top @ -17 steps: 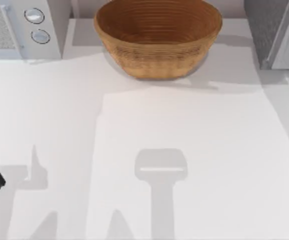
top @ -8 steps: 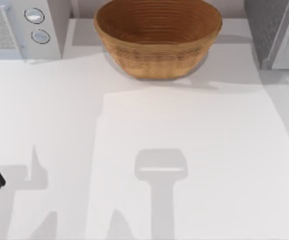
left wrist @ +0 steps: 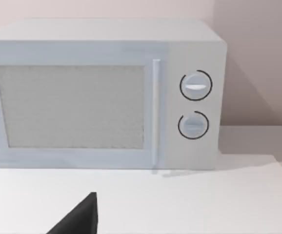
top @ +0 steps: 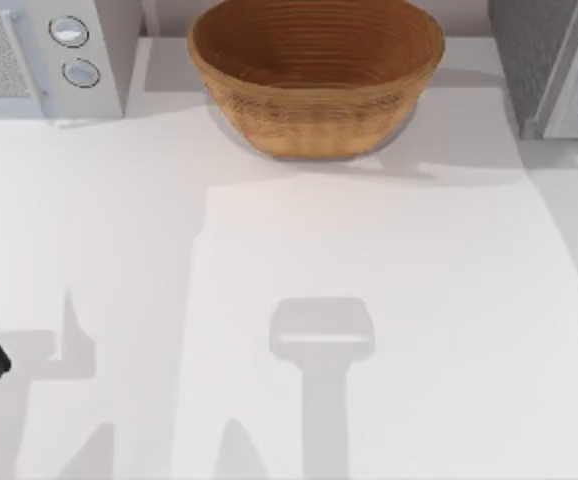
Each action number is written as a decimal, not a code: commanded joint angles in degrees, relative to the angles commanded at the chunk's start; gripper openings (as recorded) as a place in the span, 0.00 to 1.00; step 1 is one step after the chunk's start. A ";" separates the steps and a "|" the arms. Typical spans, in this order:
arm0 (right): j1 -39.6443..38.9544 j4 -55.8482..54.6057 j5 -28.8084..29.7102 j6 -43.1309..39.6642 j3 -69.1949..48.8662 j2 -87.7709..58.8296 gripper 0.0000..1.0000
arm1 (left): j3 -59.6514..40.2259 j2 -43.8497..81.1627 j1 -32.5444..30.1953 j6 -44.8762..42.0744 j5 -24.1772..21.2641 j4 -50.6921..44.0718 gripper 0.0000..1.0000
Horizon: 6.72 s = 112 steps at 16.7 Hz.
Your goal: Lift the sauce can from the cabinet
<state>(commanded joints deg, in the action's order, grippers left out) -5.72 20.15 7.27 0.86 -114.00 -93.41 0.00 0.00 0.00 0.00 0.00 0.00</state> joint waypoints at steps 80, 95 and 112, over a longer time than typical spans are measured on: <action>-4.06 -46.68 -14.13 5.38 103.98 59.51 0.00 | 0.00 0.00 0.00 0.00 0.00 0.00 1.00; -11.32 -73.58 -21.08 8.72 94.59 25.16 0.00 | 0.00 0.00 0.00 0.00 0.00 0.00 1.00; -15.92 -98.34 -25.77 5.58 88.09 -7.79 0.00 | 0.00 0.00 0.00 0.00 0.00 0.00 1.00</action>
<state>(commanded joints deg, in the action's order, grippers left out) -21.64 -78.19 -18.50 6.45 -25.91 -101.20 0.00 0.00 0.00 0.00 0.00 0.00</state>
